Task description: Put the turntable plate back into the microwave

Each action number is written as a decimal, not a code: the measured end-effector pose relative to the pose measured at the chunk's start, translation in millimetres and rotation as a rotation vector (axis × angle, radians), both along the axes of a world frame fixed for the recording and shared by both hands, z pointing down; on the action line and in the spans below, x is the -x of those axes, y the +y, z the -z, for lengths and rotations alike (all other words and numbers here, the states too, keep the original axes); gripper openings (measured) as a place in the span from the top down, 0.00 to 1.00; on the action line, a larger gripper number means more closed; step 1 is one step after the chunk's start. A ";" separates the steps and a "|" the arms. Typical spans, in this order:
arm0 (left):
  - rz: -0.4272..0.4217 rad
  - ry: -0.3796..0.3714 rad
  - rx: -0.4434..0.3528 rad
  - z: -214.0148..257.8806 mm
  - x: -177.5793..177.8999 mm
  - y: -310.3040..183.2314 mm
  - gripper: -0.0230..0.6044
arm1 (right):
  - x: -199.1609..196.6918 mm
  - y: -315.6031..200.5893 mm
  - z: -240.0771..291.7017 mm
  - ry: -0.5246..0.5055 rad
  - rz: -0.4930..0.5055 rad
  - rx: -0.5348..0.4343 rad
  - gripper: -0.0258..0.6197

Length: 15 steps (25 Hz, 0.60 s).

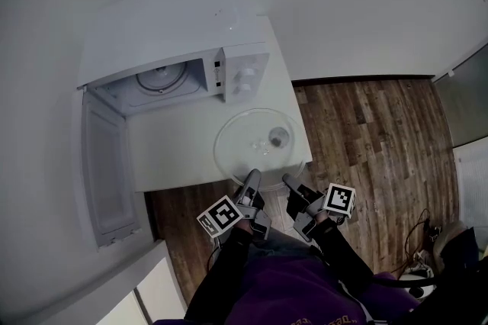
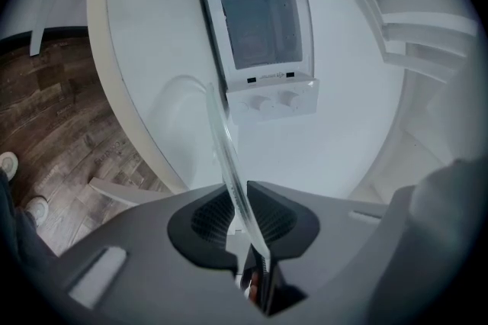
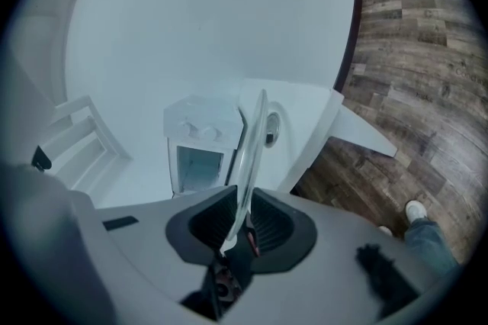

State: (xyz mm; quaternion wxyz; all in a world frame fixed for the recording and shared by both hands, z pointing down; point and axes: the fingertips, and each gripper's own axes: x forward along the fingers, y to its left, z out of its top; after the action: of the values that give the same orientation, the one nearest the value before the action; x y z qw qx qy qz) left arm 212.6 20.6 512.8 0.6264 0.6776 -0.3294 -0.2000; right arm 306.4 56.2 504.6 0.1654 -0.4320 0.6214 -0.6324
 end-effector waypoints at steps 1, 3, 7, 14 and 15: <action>0.005 0.001 0.000 0.4 1.7 0.6 0.87 | 1.9 0.3 0.9 -0.005 -0.001 -0.002 0.87; 0.014 0.009 0.002 1.8 4.2 1.9 0.87 | 4.1 1.3 3.0 -0.009 0.001 -0.006 0.87; 0.037 0.030 0.006 3.1 10.2 4.8 0.87 | 8.7 1.6 5.6 0.006 0.018 -0.019 0.87; 0.059 0.041 -0.049 17.8 24.5 4.1 0.88 | 22.6 1.0 13.1 -0.010 0.047 -0.051 0.87; 0.065 0.043 -0.057 21.2 27.2 4.2 0.89 | 25.1 0.6 15.5 -0.012 0.055 -0.058 0.87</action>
State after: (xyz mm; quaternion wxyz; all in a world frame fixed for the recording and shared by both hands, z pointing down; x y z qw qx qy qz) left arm 185.4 24.8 491.6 0.6070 0.6796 -0.3320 -0.2438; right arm 281.3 56.8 489.1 0.1642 -0.4059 0.6500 -0.6211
